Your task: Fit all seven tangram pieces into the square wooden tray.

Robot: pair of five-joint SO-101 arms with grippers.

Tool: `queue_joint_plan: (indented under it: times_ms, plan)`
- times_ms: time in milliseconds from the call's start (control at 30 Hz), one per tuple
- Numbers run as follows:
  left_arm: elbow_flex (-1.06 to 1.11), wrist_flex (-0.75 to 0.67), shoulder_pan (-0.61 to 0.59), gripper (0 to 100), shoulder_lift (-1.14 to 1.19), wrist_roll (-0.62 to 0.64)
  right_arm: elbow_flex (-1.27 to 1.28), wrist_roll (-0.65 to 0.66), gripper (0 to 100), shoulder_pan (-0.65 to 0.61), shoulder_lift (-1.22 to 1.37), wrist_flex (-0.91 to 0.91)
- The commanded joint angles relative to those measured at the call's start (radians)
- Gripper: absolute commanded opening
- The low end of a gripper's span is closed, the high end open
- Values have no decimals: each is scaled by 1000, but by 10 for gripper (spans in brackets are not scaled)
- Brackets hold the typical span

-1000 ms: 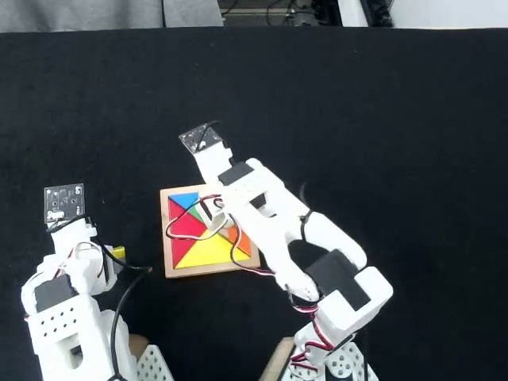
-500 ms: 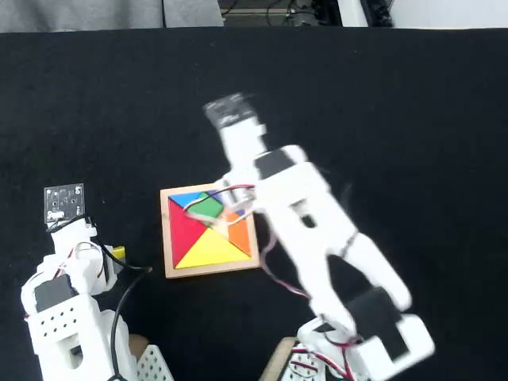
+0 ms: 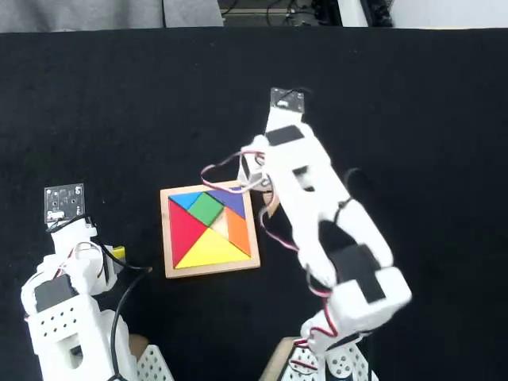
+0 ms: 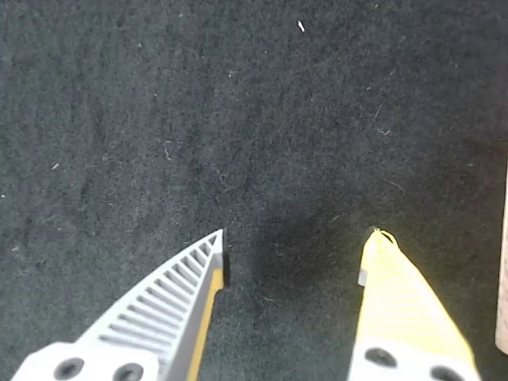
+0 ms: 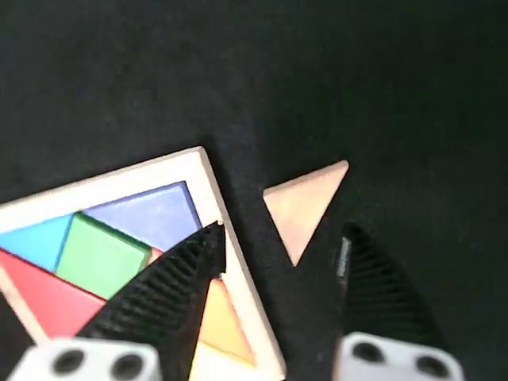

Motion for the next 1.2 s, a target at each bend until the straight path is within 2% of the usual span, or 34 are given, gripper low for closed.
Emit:
queue_joint_plan:
  times_ms: [0,900,1167]
  plan:
    - [-2,-17,-4,270,-8,0,-159,-92,237,18,101,103]
    - [-2,-17,-8,270,-8,0,-394,-94,236,35,415,146]
    - [-2,-17,-7,270,-8,0,-404,-86,159,35,430,147]
